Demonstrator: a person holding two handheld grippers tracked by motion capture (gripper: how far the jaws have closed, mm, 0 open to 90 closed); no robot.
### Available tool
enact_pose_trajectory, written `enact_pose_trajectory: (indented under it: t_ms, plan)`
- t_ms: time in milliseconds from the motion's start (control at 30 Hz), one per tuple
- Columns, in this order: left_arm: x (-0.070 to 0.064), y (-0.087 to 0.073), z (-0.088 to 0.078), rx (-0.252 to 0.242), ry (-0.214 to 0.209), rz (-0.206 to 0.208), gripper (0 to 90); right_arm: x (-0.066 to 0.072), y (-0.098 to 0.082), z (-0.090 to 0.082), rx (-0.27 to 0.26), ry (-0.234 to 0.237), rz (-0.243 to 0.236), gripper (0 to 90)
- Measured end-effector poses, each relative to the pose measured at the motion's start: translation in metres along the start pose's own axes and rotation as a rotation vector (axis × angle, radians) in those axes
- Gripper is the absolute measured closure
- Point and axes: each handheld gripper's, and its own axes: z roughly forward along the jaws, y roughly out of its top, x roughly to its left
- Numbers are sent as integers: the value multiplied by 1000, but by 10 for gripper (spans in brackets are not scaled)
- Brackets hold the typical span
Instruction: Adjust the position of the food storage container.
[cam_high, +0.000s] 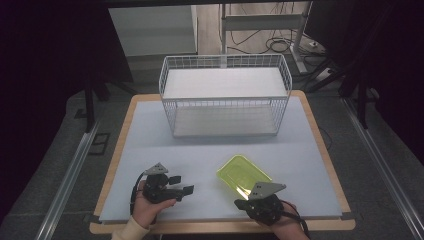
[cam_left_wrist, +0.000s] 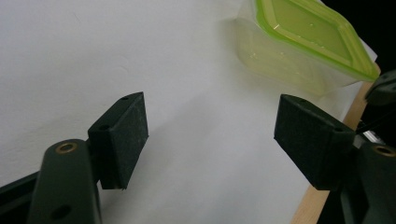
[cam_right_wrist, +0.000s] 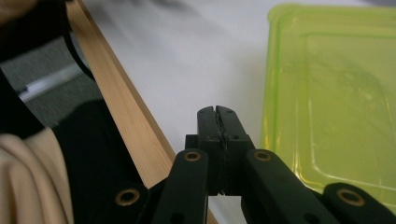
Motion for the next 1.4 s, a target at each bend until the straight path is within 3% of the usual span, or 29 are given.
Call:
enact_pose_trajectory:
  t_ms: [200, 667, 967, 1400]
  plan:
    - [0, 0, 1, 4, -2, 1, 253, -2, -4, 2, 44, -31, 2, 897]
    - [0, -1, 2, 10, -8, 0, 252, -15, -14, -11, 51, -57, 40, 897]
    - [0, -1, 1, 10, -10, -2, 250, -36, -24, -28, 56, -95, 71, 897]
    - [1, -1, 2, 13, -11, 0, 250, -63, -32, -34, 46, -166, 134, 897]
